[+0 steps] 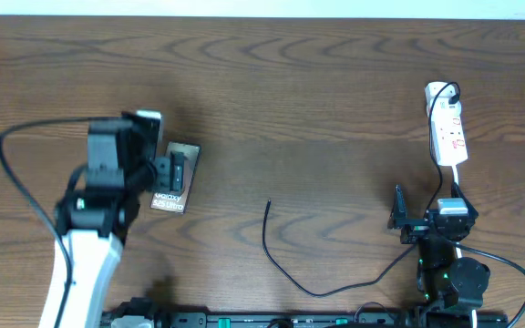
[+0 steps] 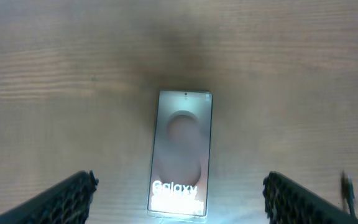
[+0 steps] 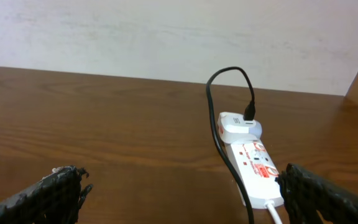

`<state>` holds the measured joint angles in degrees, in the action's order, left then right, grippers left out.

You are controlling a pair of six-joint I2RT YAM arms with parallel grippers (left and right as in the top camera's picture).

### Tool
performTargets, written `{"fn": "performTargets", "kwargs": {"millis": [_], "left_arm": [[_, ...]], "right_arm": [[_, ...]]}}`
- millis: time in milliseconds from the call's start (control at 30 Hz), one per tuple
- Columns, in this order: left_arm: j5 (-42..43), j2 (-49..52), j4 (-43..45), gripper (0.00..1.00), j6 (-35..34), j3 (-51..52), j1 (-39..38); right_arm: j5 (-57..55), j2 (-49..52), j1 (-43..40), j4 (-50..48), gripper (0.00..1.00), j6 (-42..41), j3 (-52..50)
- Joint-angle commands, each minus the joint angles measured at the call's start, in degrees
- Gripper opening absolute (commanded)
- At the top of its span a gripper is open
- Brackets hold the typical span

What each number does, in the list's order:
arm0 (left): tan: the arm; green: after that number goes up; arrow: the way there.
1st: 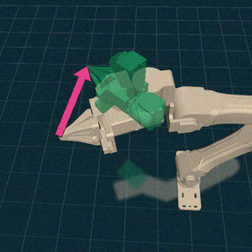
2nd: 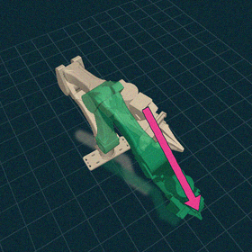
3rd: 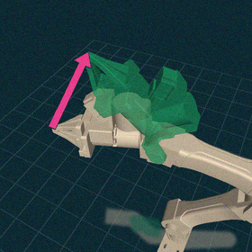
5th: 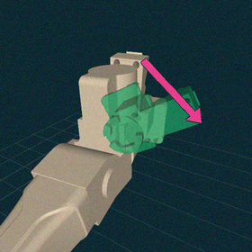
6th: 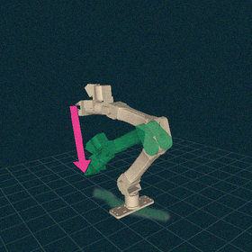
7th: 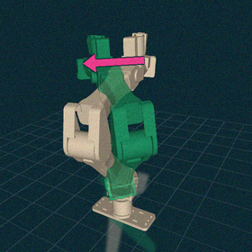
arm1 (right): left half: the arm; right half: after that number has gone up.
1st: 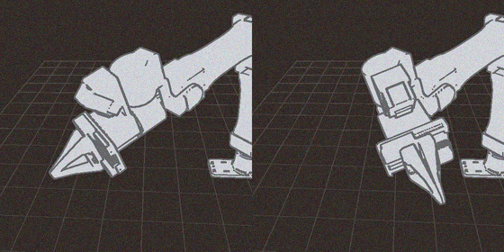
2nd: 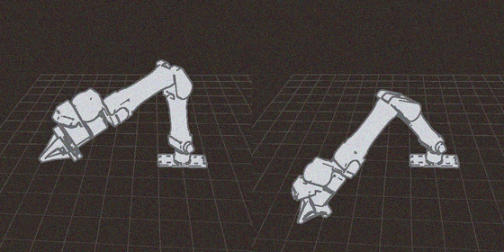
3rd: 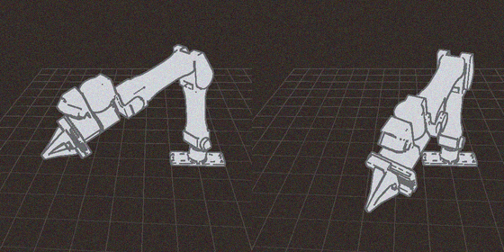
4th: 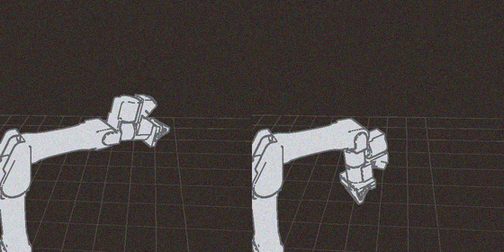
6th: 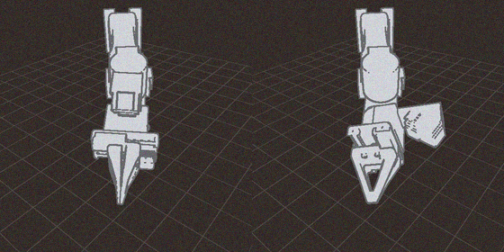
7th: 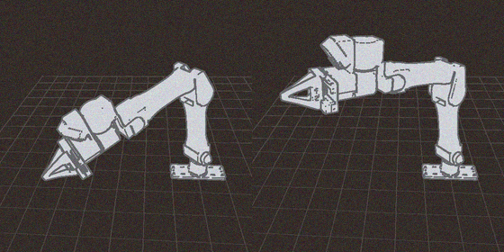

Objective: Plug charger to phone and switch on socket
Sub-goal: 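Move the left gripper over the Galaxy S25 Ultra box and lower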

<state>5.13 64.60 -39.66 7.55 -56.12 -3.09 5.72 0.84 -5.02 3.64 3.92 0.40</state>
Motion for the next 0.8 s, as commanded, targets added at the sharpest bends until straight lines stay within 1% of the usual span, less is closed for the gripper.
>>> {"fn": "performTargets", "kwargs": {"millis": [0, 133, 267, 467, 600, 700, 733, 767], "left_arm": [[-3.8, 6.4, -5.1, 0.87, 0.4, -7.2, 0.3], [-7.7, 14.4, -12.5, 0.87, 0.4, -13.4, 0.3], [-8.8, 20.4, -17.0, 0.87, 0.3, -16.3, 0.3], [-8.0, 25.3, -18.6, 0.87, 0.3, -16.3, 0.3], [-4.0, 25.5, -18.5, 0.87, 0.3, -16.3, 0.3], [-4.0, 25.5, -18.4, 0.87, 0.3, -16.3, 0.3], [-4.0, 25.5, -18.4, 0.85, 0.3, -16.3, 0.3], [-4.0, 25.5, -18.5, 0.68, 0.3, -16.3, 0.3]], "right_arm": [[-0.2, -0.3, -0.3, 0.3, 0.99, -0.7, -0.1], [-0.2, -0.3, -0.2, 0.3, 0.99, -0.7, -0.1], [-0.2, -0.3, -0.2, 0.3, 0.99, -0.7, -0.1], [-0.2, -0.3, -0.2, 0.3, 0.99, -0.7, -0.1], [-0.2, -0.3, -0.2, 0.3, 0.99, -0.7, -0.1], [-0.2, -0.3, -0.2, 0.3, 0.99, -0.7, -0.1], [-0.2, -0.3, -0.3, 0.3, 0.99, -0.7, -0.1], [-0.2, -0.3, -0.2, 0.3, 0.99, -0.7, -0.1]]}}
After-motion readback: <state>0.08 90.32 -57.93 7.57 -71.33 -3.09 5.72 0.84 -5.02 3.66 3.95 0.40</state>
